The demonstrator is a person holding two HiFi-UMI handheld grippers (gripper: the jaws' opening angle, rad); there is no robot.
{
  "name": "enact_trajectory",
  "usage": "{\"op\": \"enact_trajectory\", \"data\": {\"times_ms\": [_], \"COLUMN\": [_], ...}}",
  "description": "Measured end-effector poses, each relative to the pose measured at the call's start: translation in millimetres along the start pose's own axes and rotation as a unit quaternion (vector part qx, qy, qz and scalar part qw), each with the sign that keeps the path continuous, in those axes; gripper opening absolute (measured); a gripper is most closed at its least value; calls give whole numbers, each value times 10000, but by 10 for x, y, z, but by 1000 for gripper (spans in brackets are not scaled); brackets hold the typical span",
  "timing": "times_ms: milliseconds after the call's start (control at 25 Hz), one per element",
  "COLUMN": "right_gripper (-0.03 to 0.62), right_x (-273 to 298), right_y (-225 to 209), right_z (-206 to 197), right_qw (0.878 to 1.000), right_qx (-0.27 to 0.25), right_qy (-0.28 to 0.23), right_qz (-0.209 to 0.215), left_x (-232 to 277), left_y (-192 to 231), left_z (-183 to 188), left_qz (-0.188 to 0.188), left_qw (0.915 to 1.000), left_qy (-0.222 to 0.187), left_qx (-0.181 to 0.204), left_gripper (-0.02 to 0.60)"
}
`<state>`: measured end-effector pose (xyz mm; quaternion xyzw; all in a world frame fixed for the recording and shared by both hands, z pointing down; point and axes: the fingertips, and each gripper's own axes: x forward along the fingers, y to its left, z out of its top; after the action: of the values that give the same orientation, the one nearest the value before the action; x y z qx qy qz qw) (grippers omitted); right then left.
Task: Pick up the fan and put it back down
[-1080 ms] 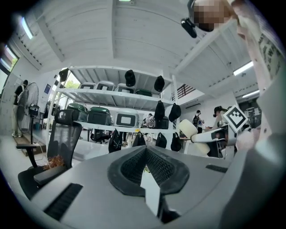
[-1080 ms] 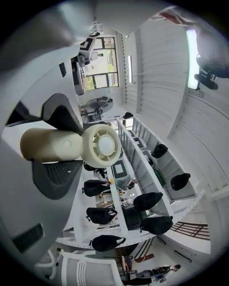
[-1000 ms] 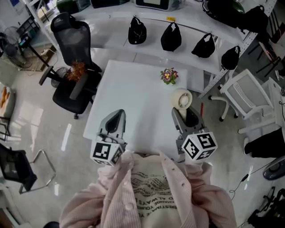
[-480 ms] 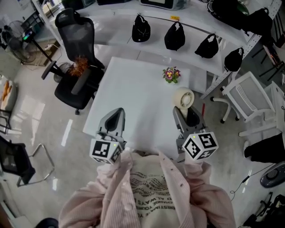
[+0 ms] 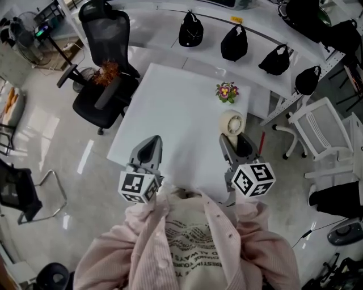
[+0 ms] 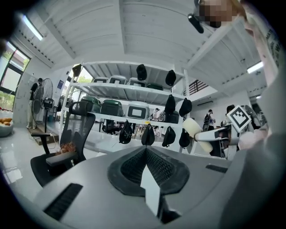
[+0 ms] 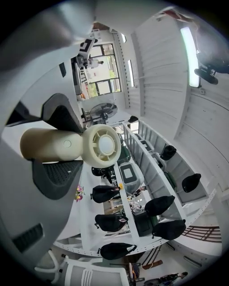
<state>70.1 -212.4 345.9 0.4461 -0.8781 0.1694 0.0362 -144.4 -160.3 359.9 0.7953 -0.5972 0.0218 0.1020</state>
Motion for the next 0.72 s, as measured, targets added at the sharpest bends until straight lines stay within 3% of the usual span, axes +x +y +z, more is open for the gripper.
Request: {"op": "enact_trajectory", "data": {"times_ms": [400, 720], "right_gripper": [184, 184], "right_x": [571, 944], "right_y": [72, -44], "right_z": [-484, -1080], "right_qw": [9979, 9918], "right_qx": [95, 154], "right_qy": [638, 1258], "right_qz": [79, -144], "left_x": [173, 384], "left_y": [335, 469], "left_z": [-524, -1042], "left_qz": [9, -56], "left_qw": [9970, 9896], "left_qy": [661, 1243], "left_qx": [-396, -719], "left_gripper": [2, 2]}}
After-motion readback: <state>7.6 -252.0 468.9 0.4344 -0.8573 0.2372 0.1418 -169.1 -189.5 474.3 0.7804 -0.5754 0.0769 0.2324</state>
